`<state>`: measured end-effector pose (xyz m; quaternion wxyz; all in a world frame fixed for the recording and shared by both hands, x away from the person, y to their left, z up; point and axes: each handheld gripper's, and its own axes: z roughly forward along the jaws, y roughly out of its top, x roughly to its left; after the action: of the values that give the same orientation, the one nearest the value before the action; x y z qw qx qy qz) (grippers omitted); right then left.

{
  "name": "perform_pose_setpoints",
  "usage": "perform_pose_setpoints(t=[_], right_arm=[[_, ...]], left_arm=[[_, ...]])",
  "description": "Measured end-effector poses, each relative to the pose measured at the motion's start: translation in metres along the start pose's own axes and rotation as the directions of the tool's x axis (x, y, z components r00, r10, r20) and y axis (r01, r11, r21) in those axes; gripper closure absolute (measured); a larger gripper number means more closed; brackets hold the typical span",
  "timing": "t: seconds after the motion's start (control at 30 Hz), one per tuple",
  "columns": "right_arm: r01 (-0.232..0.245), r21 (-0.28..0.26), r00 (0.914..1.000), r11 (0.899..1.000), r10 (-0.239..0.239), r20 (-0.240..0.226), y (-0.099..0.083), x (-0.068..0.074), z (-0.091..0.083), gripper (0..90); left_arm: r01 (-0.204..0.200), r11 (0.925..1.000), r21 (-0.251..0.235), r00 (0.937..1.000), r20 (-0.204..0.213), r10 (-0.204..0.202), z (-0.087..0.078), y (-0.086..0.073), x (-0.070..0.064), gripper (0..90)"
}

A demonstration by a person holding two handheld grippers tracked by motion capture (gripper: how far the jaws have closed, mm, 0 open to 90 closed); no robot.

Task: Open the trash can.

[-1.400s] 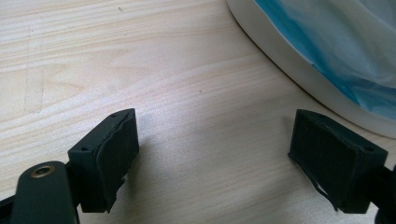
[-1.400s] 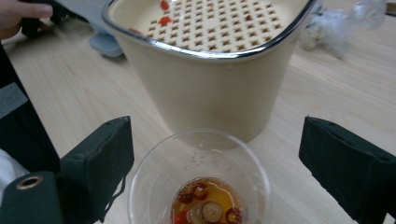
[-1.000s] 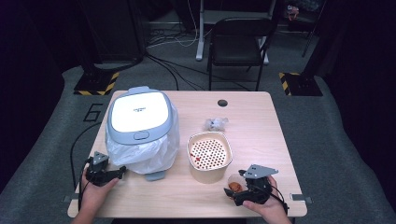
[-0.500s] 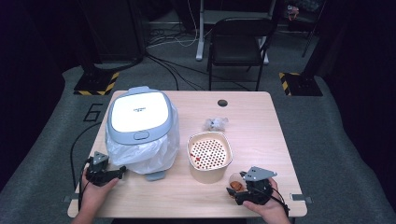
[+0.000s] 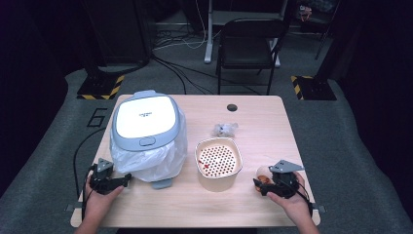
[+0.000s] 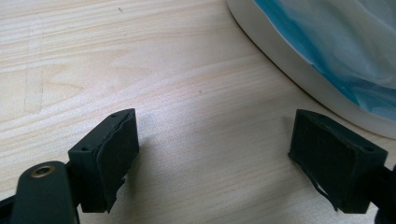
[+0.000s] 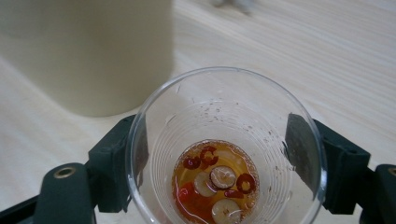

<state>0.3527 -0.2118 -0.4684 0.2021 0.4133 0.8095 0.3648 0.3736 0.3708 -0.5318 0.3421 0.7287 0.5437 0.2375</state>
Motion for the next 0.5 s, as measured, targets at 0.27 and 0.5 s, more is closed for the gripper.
perform_pose_setpoints(t=[0.27,0.5], right_arm=[[-0.079,-0.023,0.9958,0.997,0.08,0.044,0.001,-0.032,0.006,20.9],[-0.108,-0.033,0.9921,0.994,0.11,0.06,0.002,-0.044,0.009,20.0]], left_arm=[[-0.002,1.0,-0.001,1.0,0.0,0.002,0.0,0.0,0.0,15.8],[-0.01,0.9999,0.008,0.9999,0.004,0.01,-0.001,0.0,-0.001,16.3]])
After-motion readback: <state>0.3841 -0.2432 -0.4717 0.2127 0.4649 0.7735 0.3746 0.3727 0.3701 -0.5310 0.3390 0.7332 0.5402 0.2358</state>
